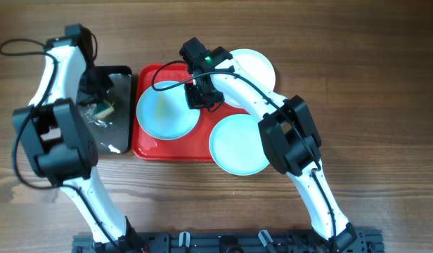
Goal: Clean dirty plates on tray and stack at the side
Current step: 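Grip the plate rim with the right gripper, bring sponge onto plate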
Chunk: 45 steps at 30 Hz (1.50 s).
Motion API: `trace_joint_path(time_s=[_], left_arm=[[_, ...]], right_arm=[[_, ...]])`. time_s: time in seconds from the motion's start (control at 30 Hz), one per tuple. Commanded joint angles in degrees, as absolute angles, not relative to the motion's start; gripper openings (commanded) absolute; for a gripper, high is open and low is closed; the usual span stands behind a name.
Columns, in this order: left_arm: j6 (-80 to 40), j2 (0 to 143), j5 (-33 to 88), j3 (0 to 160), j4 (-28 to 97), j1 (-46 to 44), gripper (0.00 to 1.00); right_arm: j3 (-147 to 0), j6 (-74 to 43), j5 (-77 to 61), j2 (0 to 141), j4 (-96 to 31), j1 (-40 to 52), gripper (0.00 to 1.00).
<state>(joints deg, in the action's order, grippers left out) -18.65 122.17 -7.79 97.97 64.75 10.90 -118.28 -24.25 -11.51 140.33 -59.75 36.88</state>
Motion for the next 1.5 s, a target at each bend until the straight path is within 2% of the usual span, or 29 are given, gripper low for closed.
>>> trace_joint_path(time_s=[0.0,0.2,0.37,0.57,0.7,0.8,0.9,1.03,1.13,1.23,1.33,1.47], left_arm=[[-16.69,114.3,0.71,100.53,65.91,9.67,0.04],[-16.4,114.24,2.87,98.0,67.0,4.95,0.04],[-11.68,114.24,7.03,91.98,65.47,-0.16,0.04],[-11.75,114.24,6.72,79.92,53.17,-4.32,0.04],[-12.64,114.24,0.43,73.71,46.98,-5.04,0.04],[-12.62,114.24,0.3,71.05,43.68,-5.08,0.04],[-11.92,114.24,5.17,70.37,43.27,-6.55,0.04],[-5.93,114.24,20.53,70.37,43.7,-9.96,0.04],[-5.93,114.24,21.58,70.37,45.84,-11.38,0.04],[-3.42,114.21,20.64,70.41,50.7,-10.7,0.04],[-3.73,114.21,12.88,70.41,55.22,-8.43,0.04],[-14.35,114.21,-3.57,70.41,56.36,-3.68,0.04]], right_arm=[[-118.48,-21.69,-11.97,142.3,-60.07,36.75,0.04],[-118.48,-17.74,-19.7,142.3,-58.92,35.16,0.04],[-118.48,-14.11,-24.58,142.3,-58.52,33.69,0.04],[-118.48,-12.19,-25.78,142.3,-58.74,33.32,0.04],[-118.48,-12.01,-26.26,142.3,-59.22,33.32,0.04],[-118.48,-12.14,-26.28,142.3,-59.16,33.34,0.04],[-118.48,-12.16,-26.26,142.3,-59.16,33.32,0.04],[-118.48,-12.19,-26.28,142.3,-59.18,33.3,0.04],[-118.48,-12.21,-26.28,142.3,-59.18,33.28,0.04],[-118.48,-12.19,-26.28,142.3,-59.4,33.28,0.04],[-118.48,-12.19,-26.26,142.3,-59.61,33.28,0.05],[-118.48,-12.19,-26.28,142.3,-59.64,33.28,0.04]])
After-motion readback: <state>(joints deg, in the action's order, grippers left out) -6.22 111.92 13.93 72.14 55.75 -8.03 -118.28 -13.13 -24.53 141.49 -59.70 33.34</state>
